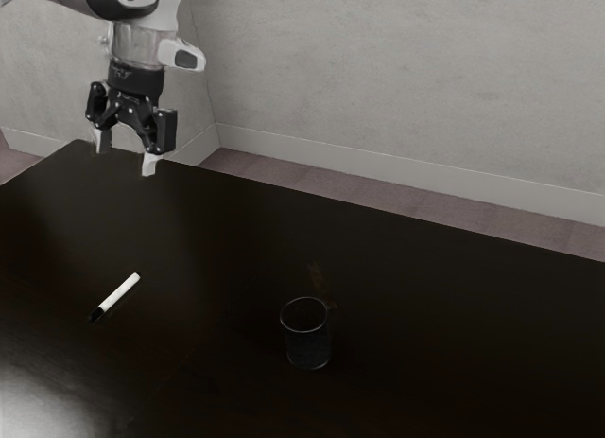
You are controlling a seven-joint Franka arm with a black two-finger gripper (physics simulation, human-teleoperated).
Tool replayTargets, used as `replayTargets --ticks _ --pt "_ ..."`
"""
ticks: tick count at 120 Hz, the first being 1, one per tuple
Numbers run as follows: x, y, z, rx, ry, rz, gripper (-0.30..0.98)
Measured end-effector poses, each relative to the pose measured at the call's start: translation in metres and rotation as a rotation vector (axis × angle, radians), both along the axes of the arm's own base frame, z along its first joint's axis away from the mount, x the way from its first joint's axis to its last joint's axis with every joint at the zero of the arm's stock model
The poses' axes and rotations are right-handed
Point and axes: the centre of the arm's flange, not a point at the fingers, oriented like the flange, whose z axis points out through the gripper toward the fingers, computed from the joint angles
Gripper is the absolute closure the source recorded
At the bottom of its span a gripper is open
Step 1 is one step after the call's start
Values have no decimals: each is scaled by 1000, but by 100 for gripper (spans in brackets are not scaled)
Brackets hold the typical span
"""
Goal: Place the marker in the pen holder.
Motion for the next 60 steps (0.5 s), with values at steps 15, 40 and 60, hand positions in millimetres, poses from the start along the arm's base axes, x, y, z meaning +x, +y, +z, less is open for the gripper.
replayTargets --ticks 15,40,60 --pt "24 -3 8 5 -185 -42 0" --pt "35 20 -1 7 -284 -33 0" --pt "29 154 -201 -19 -100 184 0"
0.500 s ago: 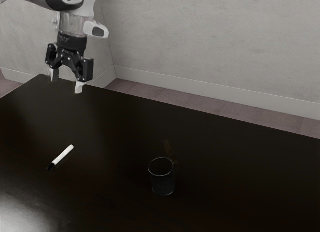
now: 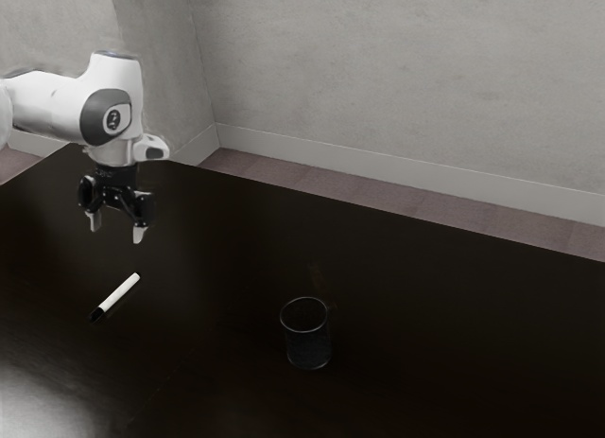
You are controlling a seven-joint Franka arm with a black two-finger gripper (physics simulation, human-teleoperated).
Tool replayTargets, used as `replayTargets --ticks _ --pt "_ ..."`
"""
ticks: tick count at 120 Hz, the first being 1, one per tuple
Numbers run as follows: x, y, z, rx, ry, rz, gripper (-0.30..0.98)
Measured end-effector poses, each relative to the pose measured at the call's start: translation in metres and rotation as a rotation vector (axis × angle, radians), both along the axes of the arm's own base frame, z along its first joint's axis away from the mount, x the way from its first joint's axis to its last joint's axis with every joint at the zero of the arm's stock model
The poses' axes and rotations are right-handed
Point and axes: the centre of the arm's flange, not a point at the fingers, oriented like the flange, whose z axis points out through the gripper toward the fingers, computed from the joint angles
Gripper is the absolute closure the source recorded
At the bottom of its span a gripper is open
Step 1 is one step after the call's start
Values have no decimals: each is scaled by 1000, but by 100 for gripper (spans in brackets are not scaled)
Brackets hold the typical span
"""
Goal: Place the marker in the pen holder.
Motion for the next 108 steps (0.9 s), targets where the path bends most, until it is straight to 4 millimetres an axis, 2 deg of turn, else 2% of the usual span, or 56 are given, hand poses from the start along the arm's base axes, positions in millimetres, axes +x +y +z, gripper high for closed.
replayTargets --ticks 6,12,23,31,56,76,88,108 --pt "0 21 -35 -22 -4 41 0" --pt "1 30 -53 -38 -27 57 0" --pt "-7 29 -82 -74 -63 65 0" --pt "-9 27 -95 -83 -93 61 0" --pt "-22 28 -123 -84 -153 36 0" --pt "-30 48 -135 -70 -193 13 0" --pt "-28 53 -142 -63 -202 -27 1" --pt "-12 57 -156 -52 -202 -96 3"
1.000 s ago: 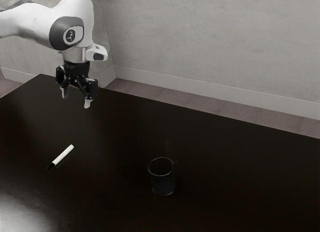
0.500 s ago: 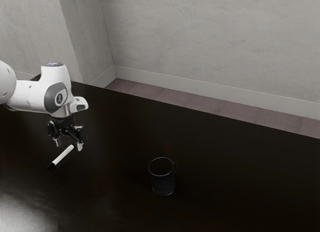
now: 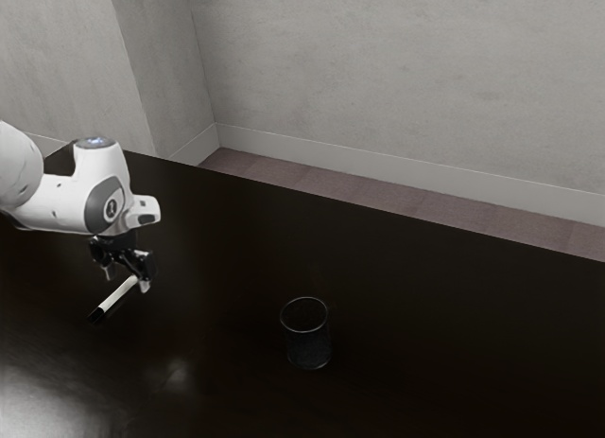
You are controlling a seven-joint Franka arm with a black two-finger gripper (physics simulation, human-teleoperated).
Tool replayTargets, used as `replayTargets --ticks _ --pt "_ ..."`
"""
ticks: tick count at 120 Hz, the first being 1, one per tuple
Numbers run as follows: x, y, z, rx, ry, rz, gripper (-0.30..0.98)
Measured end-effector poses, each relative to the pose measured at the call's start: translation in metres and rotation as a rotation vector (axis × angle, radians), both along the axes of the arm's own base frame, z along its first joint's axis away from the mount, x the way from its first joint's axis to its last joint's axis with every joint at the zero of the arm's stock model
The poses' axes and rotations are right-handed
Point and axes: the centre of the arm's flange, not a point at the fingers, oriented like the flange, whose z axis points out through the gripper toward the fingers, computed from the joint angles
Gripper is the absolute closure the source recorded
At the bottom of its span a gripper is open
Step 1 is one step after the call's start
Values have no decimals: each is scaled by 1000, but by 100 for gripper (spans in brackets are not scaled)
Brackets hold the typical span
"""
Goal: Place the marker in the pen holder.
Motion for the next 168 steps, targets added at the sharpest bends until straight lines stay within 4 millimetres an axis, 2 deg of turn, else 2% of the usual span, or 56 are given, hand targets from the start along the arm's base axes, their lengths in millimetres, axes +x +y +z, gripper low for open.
replayTargets --ticks 52,62,105,134,168 --pt "-2 11 -14 -31 -2 -45 25" --pt "4 12 -9 -27 -15 -58 28" --pt "6 28 -11 -20 -17 -70 31" --pt "19 18 -12 -22 -26 -106 32" --pt "20 17 -15 -28 -23 -104 39"
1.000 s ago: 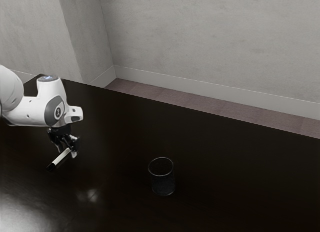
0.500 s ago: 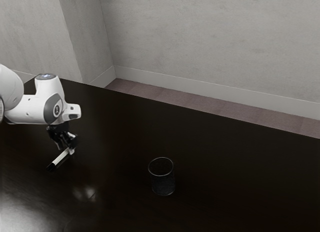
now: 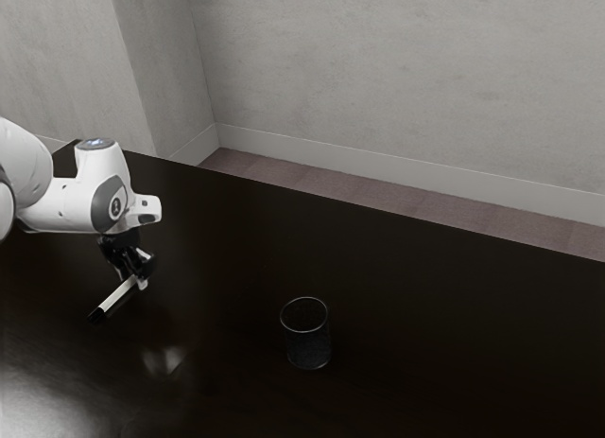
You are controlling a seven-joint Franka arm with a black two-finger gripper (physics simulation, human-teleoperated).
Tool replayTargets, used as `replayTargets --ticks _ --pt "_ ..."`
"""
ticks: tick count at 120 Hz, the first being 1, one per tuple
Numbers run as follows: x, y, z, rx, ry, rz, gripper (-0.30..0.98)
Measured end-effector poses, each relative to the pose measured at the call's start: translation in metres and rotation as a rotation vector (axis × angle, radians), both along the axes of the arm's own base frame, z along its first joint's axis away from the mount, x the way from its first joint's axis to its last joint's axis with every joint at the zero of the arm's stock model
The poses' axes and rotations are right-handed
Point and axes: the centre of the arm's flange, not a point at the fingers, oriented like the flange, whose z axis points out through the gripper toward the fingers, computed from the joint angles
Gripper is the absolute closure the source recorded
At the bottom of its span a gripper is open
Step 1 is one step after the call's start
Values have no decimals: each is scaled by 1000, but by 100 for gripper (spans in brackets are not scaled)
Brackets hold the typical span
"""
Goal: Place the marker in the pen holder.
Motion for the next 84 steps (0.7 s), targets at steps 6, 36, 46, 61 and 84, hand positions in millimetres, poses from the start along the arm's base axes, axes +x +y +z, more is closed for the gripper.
replayTargets --ticks 6,36,46,61,84 --pt "0 0 0 -2 0 2 41" --pt "-1 0 0 -4 -2 10 57" --pt "-1 0 0 -4 -2 11 62" --pt "-1 0 -1 -5 0 12 66" --pt "-1 0 -1 -2 1 18 69"
